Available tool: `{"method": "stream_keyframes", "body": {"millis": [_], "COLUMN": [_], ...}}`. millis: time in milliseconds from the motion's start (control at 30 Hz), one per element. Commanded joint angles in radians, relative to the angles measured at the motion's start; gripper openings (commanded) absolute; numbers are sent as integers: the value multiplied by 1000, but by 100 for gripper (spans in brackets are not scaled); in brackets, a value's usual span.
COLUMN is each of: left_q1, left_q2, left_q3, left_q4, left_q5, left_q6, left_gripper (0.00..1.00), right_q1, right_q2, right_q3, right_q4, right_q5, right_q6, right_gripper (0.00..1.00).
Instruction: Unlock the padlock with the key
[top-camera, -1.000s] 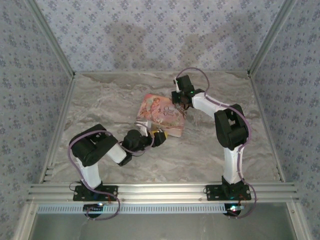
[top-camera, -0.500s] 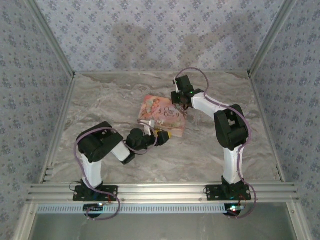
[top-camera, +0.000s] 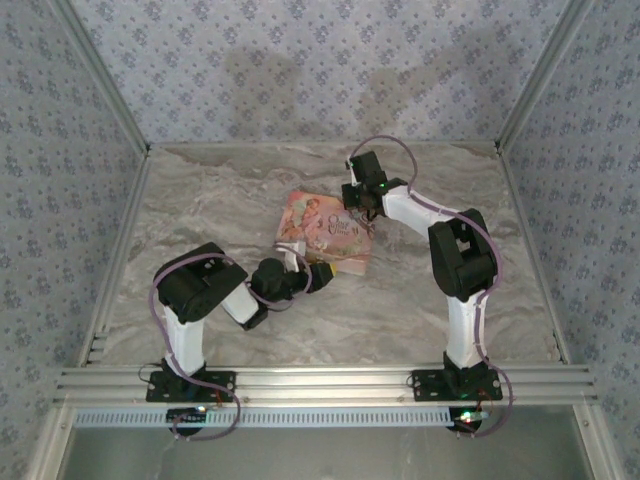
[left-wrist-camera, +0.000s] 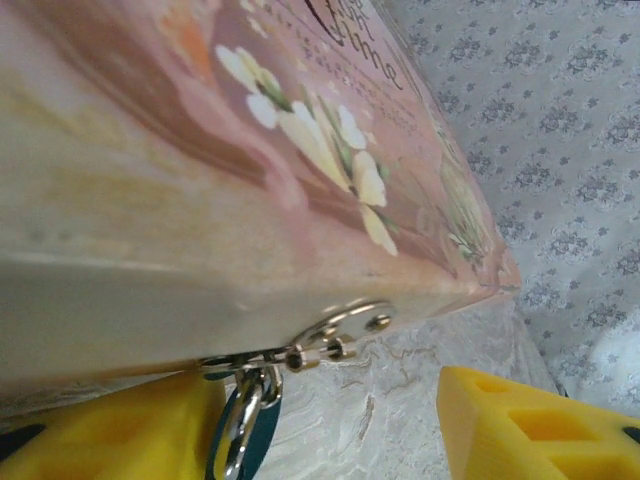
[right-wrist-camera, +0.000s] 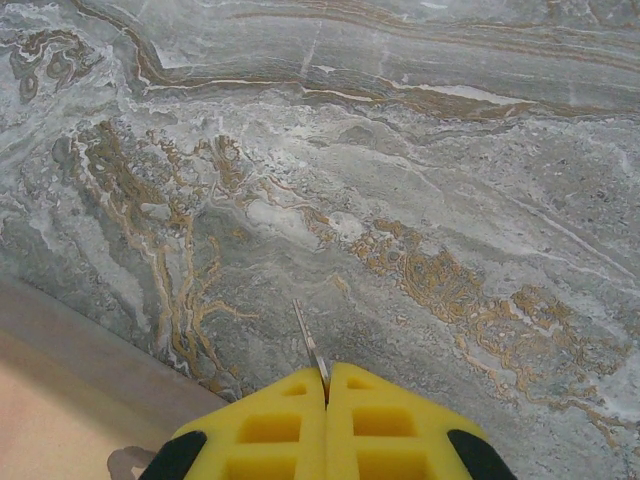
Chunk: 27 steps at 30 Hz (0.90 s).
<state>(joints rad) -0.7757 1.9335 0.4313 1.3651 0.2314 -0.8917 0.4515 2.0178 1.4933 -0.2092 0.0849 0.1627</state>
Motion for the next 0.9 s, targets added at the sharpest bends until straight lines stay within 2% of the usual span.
{"method": "stream_keyframes", "body": {"millis": [0,167,267,333,500,567,600,733,867], "left_q1": [7,11,13,18,24,26,26,18,-11], "left_q2": [3,-10,-20,-23,-24,-22,-22,-11,25], "left_q3": [-20,-35,-40,-37,-34,-34,-34,-19,6], "left_q4": [40,29,11,-4,-38,-44,-46,-55,-23], "left_q5": [-25,-26,-24,-15,-8,-16,-14,1,13], "left_q6": [-19,-16,-13,-15,-12,-16,-13,-19,-28], "left_gripper": [54,45,43,33,31,33,40,49,53], "right_q1": [15,13,13,13,13,14,14,13,15], "right_q2": [-17,-24,-24,-26,-28,-30,-30,-31,-31], "right_q3": [-28,-31,-31,-30,-33,-34,-33,-30,-27], "right_q4": [-76,-73,-72,-71,-71,-70,-70,-71,-71], "right_q5": [-24,-22,-25,-25,-27,-27,-28,-26,-26], "right_q6": [-20,-23,-22,-20,-20,-20,-20,-21,-20], "right_gripper": [0,0,0,0,0,0,0,0,0]}}
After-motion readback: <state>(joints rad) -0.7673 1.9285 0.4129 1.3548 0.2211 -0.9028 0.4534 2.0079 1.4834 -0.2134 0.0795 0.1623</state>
